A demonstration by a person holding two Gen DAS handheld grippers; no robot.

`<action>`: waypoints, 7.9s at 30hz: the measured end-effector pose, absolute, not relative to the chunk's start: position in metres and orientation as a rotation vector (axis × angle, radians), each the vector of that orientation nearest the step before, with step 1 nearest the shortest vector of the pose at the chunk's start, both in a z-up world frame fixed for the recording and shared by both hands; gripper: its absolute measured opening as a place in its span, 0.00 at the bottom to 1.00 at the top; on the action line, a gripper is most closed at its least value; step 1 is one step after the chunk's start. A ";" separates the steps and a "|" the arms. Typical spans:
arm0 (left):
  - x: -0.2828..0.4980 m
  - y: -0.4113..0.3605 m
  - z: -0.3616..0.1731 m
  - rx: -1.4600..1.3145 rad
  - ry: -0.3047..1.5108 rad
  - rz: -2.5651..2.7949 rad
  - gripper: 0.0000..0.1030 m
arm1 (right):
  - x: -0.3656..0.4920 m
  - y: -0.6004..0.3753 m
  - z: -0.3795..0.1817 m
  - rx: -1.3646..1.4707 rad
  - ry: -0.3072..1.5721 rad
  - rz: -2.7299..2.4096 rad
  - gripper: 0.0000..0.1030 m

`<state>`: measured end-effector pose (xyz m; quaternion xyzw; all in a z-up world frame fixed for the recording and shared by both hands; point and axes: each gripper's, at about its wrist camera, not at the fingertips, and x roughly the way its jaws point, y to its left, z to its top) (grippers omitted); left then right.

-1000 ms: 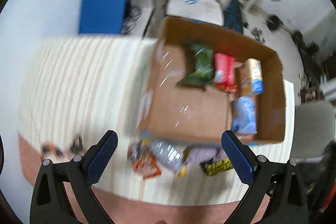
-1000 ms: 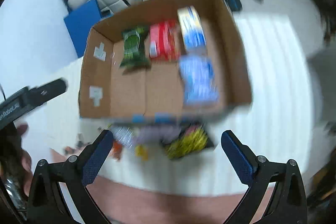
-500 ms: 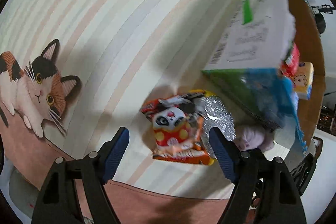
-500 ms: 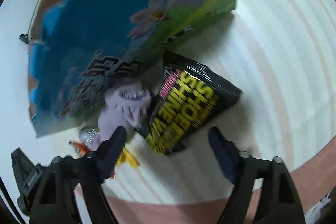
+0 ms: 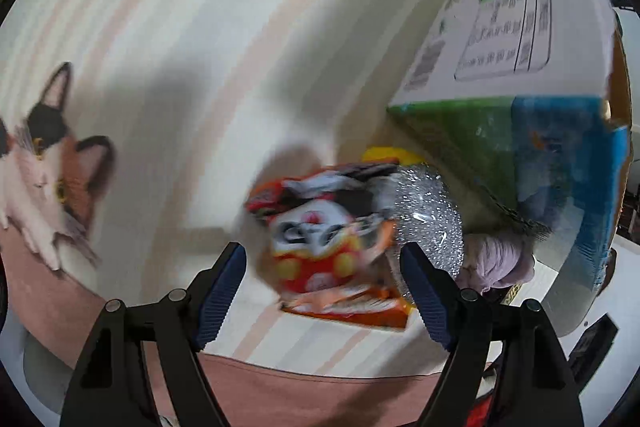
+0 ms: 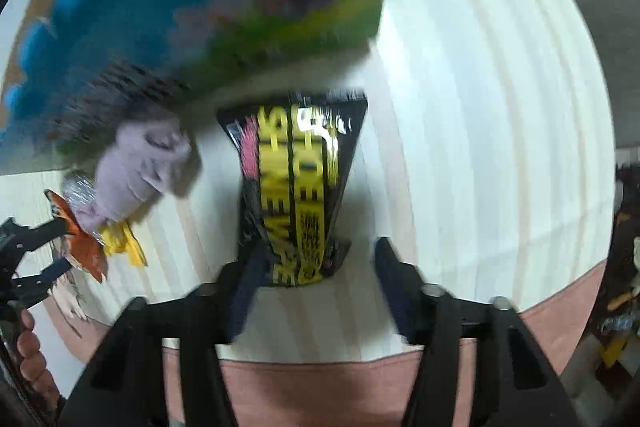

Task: Organize soft objects
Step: 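Grasp the orange panda bag with the left gripper while the right grasps the shoe-shine pack, then place the panda bag in the box with the left gripper while the right drops the shoe-shine pack, then grasp the lavender cloth with the right gripper while the left approaches the silver scrubber, then grasp the silver scrubber with the left gripper while the right lifts the lavender cloth, then drop the scrubber into the box with the left gripper while the right drops the cloth there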

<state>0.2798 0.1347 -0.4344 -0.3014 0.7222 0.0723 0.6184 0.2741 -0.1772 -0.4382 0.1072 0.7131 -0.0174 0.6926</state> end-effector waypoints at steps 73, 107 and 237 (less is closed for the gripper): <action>0.407 0.050 -0.284 -0.530 1.555 -0.229 0.40 | 0.363 -0.133 -0.253 0.282 1.407 0.335 0.41; 0.455 0.025 -0.330 -0.286 1.749 -0.152 0.90 | 0.430 -0.109 -0.360 0.091 1.615 0.192 0.72; 0.513 0.053 -0.322 -0.041 1.698 -0.030 0.40 | 0.437 -0.049 -0.374 0.419 1.531 0.491 0.38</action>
